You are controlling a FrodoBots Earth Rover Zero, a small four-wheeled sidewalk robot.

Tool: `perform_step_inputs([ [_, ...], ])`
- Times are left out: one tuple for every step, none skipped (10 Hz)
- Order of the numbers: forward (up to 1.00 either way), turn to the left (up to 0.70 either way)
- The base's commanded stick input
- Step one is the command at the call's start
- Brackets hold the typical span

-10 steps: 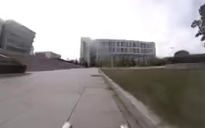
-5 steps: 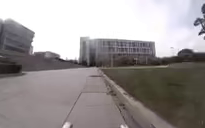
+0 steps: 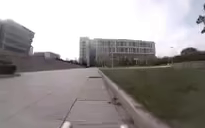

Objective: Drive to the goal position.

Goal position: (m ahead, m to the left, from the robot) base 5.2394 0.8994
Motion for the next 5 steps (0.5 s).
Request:
perform_step_inputs([
  [0.99,0.19],
  [0.99,0.13],
  [0.99,0.12],
  [0.99,0.12],
  [0.99,0.12],
])
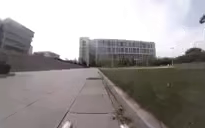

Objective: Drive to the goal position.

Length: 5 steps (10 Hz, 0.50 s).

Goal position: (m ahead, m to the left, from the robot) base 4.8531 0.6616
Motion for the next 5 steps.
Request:
perform_step_inputs([
  [0.99,0.11],
  [0.99,0.1],
  [0.99,0.05],
  [0.99,0.0],
  [0.99,0.0],
])
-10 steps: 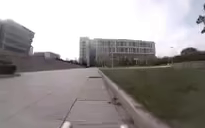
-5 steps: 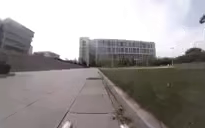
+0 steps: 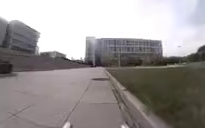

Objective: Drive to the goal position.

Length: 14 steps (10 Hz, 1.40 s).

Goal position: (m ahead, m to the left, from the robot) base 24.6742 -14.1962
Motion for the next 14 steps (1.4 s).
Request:
perform_step_inputs([
  [0.99,0.0],
  [0.99,0.0],
  [0.99,0.0],
  [0.99,0.0],
  [0.99,-0.1],
  [0.99,-0.27],
  [0.99,-0.24],
  [0.99,-0.23],
  [0.99,-0.22],
  [0.99,-0.05],
  [0.99,0.0],
  [0.99,0.0],
  [0.99,0.0],
  [0.99,0.0],
])
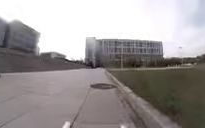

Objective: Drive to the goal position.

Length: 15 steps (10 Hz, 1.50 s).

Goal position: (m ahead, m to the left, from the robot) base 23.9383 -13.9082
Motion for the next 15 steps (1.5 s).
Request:
perform_step_inputs([
  [0.99,0.0],
  [0.99,0.01],
  [0.99,0.03],
  [0.99,0.03],
  [0.99,0.03],
  [0.99,0.12],
  [0.99,0.15],
  [0.99,0.02],
  [0.99,0.0],
  [0.99,0.0],
  [0.99,0.0],
  [0.99,0.0],
  [0.99,0.0],
  [0.99,0.0],
  [0.99,0.0],
])
